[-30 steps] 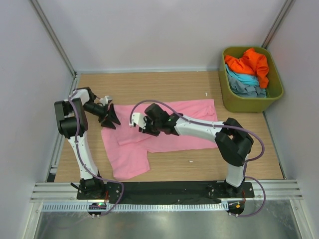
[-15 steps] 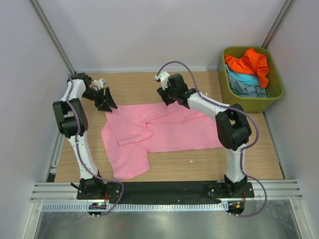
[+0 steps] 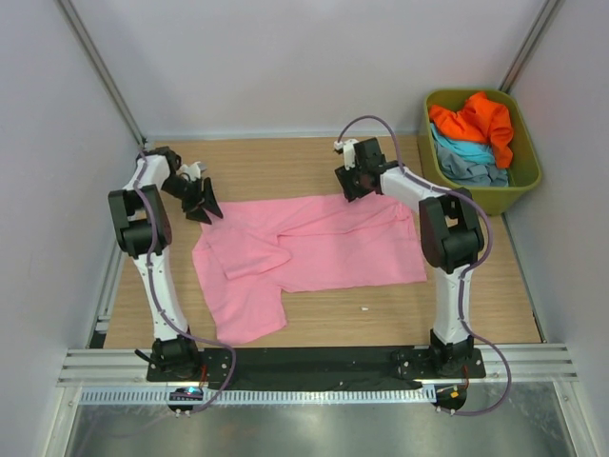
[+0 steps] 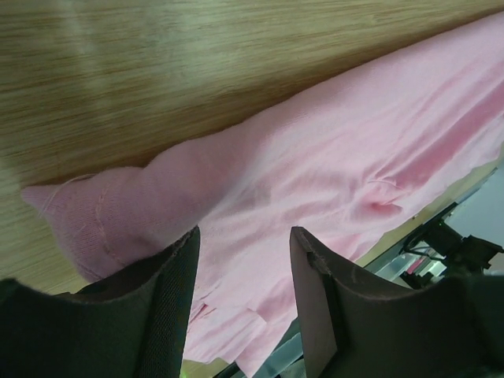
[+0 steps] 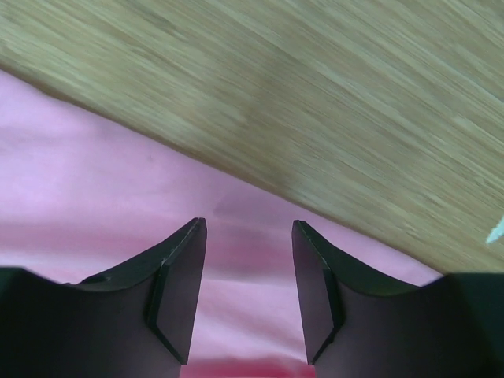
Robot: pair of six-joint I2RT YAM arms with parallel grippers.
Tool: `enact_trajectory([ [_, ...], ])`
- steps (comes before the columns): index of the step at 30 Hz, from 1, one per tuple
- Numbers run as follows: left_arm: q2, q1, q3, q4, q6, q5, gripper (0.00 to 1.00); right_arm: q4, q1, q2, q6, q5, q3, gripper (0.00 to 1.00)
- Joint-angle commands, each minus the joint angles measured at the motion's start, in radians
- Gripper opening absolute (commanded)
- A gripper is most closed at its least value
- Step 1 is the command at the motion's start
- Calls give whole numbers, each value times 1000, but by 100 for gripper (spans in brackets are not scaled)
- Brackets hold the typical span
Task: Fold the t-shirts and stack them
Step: Fold the tshirt
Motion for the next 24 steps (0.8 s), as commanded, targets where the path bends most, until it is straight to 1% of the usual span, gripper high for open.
enact_trajectory([
  [1,21,1,40,-2,-1,-111,52,-40,-51,-30,14,-2,38,54],
  [6,61,-5,51,3,-3,-146,52,-95,-98,-14,9,9,38,54],
  [10,92,-10,101,3,19,-181,52,-134,-131,-1,20,-4,32,54],
  [15,150,-25,184,-17,31,-221,52,-132,-160,34,24,10,33,54],
  [21,213,-43,301,-22,39,-279,53,-134,-193,111,27,3,106,55],
  [24,250,-54,371,-17,39,-302,54,-149,-206,164,29,-11,191,55],
])
